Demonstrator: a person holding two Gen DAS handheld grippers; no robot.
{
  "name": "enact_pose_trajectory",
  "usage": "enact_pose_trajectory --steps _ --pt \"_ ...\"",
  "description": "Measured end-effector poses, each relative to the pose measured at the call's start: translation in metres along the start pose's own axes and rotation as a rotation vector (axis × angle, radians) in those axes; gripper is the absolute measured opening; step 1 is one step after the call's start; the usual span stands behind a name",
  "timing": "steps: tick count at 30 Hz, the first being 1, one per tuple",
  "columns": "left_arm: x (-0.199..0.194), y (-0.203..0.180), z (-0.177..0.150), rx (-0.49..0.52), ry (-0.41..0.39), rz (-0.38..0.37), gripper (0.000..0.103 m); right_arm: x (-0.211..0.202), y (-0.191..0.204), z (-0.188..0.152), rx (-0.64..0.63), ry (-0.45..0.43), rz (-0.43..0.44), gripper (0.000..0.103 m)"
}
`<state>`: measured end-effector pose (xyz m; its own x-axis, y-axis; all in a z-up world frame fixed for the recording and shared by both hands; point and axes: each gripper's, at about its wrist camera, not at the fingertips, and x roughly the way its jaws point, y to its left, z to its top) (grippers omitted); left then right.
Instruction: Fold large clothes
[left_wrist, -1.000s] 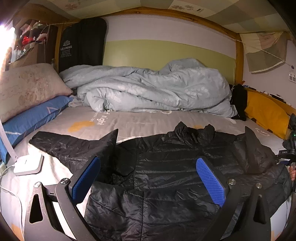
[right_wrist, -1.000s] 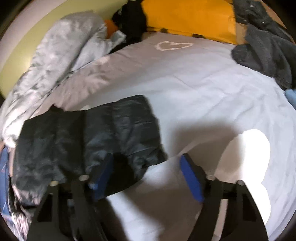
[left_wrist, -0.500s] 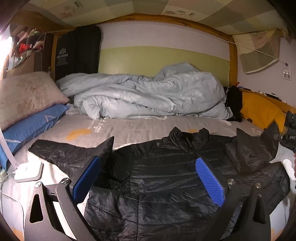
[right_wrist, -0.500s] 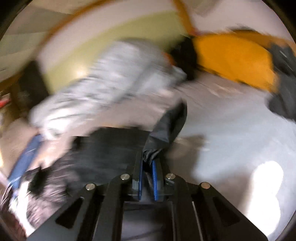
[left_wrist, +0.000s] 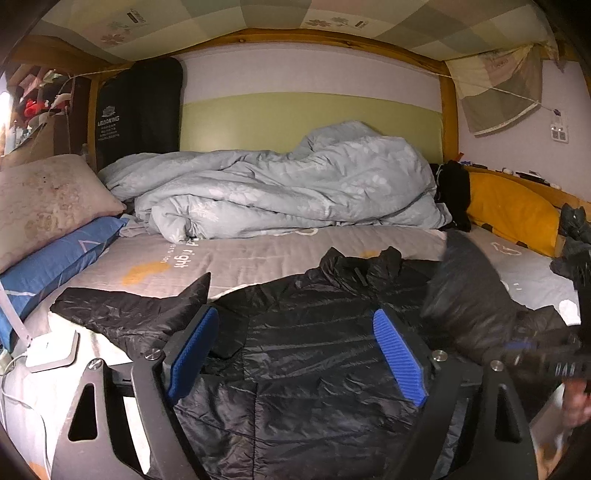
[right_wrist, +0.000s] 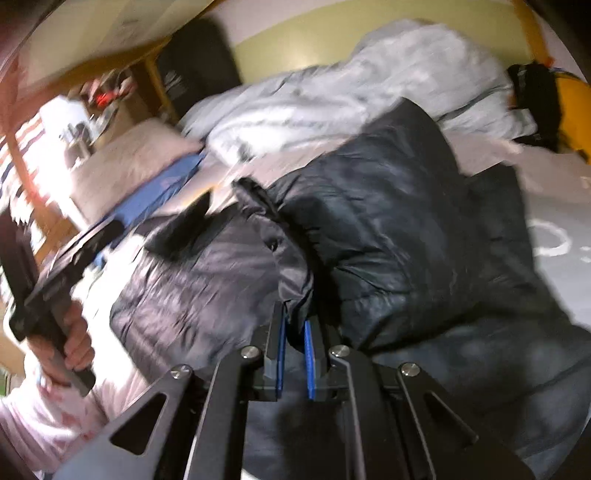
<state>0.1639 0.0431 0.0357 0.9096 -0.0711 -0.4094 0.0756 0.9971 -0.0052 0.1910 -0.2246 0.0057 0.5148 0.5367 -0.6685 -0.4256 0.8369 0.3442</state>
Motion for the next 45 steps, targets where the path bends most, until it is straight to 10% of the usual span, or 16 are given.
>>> enact_pose_trajectory --steps 3,14,23,27,31,34,41,45 --pt "0.003 -0.003 -0.003 -0.003 0.02 -0.023 0.085 0.013 0.019 -0.007 -0.058 0.034 0.026 0.011" --pt "0.015 -0.02 -0.016 -0.025 0.12 -0.175 0.085 -0.023 0.013 0.003 -0.038 -0.138 -0.144 0.085" --pt "0.032 -0.067 -0.037 0.074 0.294 -0.315 0.085 -0.06 -0.039 0.024 0.131 -0.223 -0.293 0.087" --pt "0.049 -0.072 -0.051 0.081 0.383 -0.269 0.083 -0.065 -0.056 0.024 0.207 -0.21 -0.267 0.087" --pt "0.061 -0.065 -0.054 0.088 0.434 -0.184 0.023 -0.06 -0.054 0.022 0.209 -0.193 -0.284 0.087" --pt "0.063 -0.048 -0.049 0.08 0.42 -0.078 0.01 -0.056 -0.053 0.022 0.197 -0.178 -0.306 0.087" --pt "0.07 0.014 -0.033 0.043 0.369 0.291 0.01 -0.051 -0.053 0.021 0.185 -0.154 -0.324 0.087" --pt "0.066 0.045 -0.025 -0.026 0.365 0.246 0.029 -0.048 -0.055 0.02 0.189 -0.136 -0.337 0.087"
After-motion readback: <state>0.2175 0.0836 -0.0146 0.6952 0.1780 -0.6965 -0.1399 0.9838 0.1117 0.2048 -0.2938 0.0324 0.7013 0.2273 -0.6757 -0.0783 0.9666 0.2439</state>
